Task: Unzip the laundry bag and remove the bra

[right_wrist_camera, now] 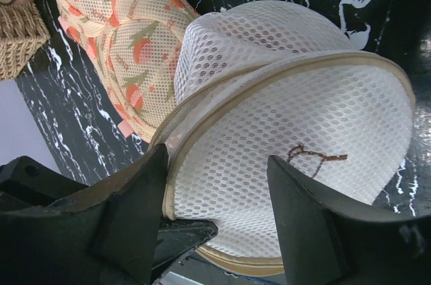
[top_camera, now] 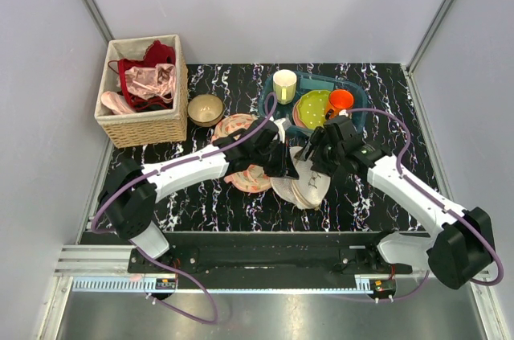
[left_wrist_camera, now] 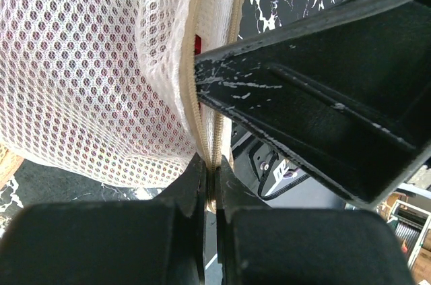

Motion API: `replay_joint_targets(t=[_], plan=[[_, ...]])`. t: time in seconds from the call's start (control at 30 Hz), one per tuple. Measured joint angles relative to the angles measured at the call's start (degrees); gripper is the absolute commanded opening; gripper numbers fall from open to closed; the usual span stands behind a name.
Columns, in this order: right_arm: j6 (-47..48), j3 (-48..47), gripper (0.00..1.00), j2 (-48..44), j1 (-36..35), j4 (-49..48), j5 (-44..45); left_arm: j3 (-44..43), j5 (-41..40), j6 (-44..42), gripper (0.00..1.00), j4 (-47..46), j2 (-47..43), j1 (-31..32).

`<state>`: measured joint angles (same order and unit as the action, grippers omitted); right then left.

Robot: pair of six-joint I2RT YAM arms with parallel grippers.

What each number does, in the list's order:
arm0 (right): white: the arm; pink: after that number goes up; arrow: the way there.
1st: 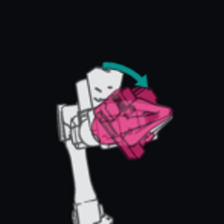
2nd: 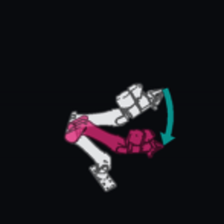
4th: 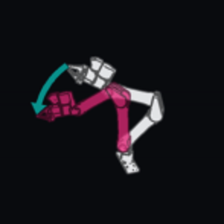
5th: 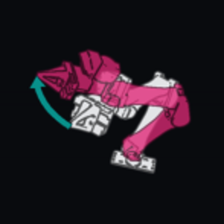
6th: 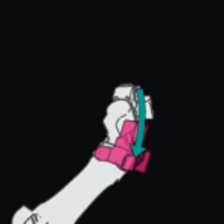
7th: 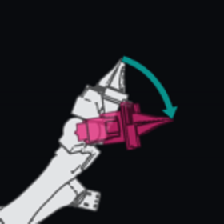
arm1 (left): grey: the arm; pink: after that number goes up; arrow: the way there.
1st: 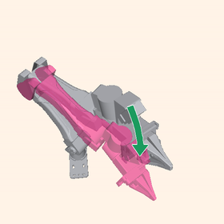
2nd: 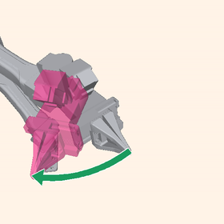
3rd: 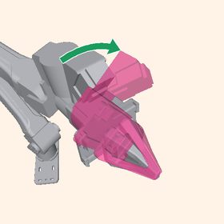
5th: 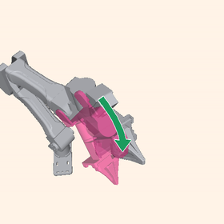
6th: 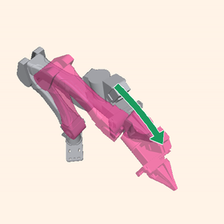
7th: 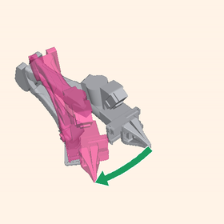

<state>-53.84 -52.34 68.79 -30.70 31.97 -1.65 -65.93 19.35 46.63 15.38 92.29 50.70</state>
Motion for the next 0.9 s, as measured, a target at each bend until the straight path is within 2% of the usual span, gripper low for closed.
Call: replay_joint_targets(t=[0.1,0.13,0.2,0.23,0.33,0.47,0.57,0.6,0.67,0.7,0.73,0.8,0.9], plan=[[-0.15,0.20,0.52,0.68,0.00,-1.01,-0.90,0.00,-0.24,0.00,0.00,0.00,-0.04,0.09],[-0.31,0.37,0.44,0.68,0.00,-1.11,-1.05,0.00,-0.26,0.00,0.00,0.00,-0.07,0.11],[-0.55,0.66,0.34,0.61,0.00,-1.57,-1.11,0.13,-0.37,0.02,0.00,-0.02,-0.13,0.22],[-0.76,0.83,0.21,0.46,0.00,-1.92,-1.22,0.24,-0.42,0.09,0.00,-0.09,-0.15,0.22],[-1.14,1.27,0.01,-0.79,-0.04,-2.34,-1.44,0.96,-0.55,0.39,0.00,-0.37,-0.44,0.35],[-1.81,1.81,0.00,-3.13,-0.07,-2.34,-1.62,1.55,-0.55,0.61,0.01,-1.03,-1.33,0.63],[-1.79,2.32,0.00,-5.11,-0.07,-2.32,-1.42,1.53,-0.52,0.61,0.17,-1.01,-2.14,0.72],[-1.66,2.56,0.00,-5.95,-0.07,-2.29,-1.31,1.49,-0.50,0.44,0.31,-0.96,-2.34,0.74],[-0.26,3.50,0.00,-8.50,-0.07,-2.08,-0.70,1.42,-0.46,0.33,0.47,-0.63,-2.97,0.72],[0.85,4.22,0.00,-10.29,-0.07,-1.64,-0.31,1.36,-0.42,0.07,0.66,-0.20,-3.43,0.55],[1.73,4.72,0.00,-11.78,-0.07,-1.09,-0.02,1.29,-0.31,-0.31,0.74,0.13,-3.87,0.48],[3.96,5.88,0.00,-15.52,-0.07,0.04,0.31,1.07,0.28,-0.52,0.80,0.39,-4.94,-0.35],[7.10,6.73,0.00,-20.44,-0.07,1.33,0.46,0.72,1.36,-0.57,0.81,0.20,-6.12,-1.53]])
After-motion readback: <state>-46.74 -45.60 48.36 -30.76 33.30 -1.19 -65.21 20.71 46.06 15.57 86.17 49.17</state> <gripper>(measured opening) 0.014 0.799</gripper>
